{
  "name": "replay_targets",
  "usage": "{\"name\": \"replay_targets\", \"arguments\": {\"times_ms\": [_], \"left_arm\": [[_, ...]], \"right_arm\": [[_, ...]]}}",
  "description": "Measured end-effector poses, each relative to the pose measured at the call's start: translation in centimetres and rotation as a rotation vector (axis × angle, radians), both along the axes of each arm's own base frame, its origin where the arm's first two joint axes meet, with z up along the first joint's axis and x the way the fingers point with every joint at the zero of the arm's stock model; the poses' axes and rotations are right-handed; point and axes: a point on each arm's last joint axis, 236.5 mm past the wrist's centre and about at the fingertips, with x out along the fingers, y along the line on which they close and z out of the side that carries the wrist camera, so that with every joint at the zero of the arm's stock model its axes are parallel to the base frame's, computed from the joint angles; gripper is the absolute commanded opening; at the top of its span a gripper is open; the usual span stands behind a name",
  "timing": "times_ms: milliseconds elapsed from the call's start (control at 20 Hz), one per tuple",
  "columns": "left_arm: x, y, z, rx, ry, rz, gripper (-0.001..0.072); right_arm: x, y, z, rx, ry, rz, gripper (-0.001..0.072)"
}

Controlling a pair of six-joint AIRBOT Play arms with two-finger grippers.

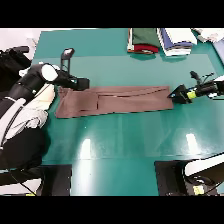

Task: Fold the shirts.

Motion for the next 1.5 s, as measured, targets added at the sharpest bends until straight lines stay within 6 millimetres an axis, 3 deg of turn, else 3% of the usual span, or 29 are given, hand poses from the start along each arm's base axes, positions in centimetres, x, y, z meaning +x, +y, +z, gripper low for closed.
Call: {"name": "replay_targets", "arguments": {"times_ms": [50,150,300,450,600,850,1050,1250,1400,1500], "left_arm": [[-0.2,-1.2,-0.5,-0.007,0.006,-0.014,0.0033],[-0.3,-3.5,-1.6,-0.020,0.016,-0.039,0.0033],[0.3,-6.9,-2.7,-0.041,0.019,-0.074,0.0033],[1.3,-10.5,-3.4,-0.061,0.018,-0.112,0.0033],[1.8,-13.7,-4.7,-0.062,0.031,-0.161,0.0033],[0.8,-17.3,-7.9,-0.069,0.091,-0.229,0.0032],[0.5,-18.0,-9.1,-0.075,0.114,-0.240,0.0033],[1.1,-17.9,-8.3,-0.083,0.112,-0.241,0.0033],[3.1,-15.5,-5.9,-0.058,0.094,-0.232,0.0033],[5.3,-12.2,-2.7,-0.025,0.042,-0.203,0.0033]], "right_arm": [[0.4,0.7,-0.4,-0.012,-0.014,0.011,0.0122],[1.0,1.9,-0.5,-0.038,-0.048,0.042,0.0016],[2.5,2.6,2.0,-0.076,-0.148,0.068,0.0015],[4.1,3.2,7.6,-0.101,-0.269,0.098,0.0015],[4.7,5.2,14.0,-0.115,-0.378,0.147,0.0015],[4.7,10.8,23.1,-0.121,-0.540,0.243,0.0015],[3.8,15.5,27.5,-0.102,-0.628,0.318,0.0015],[2.7,19.4,29.6,-0.077,-0.678,0.380,0.0015],[2.1,21.9,30.2,-0.054,-0.700,0.419,0.0015],[1.6,24.1,30.2,-0.014,-0.701,0.448,0.0015]]}}
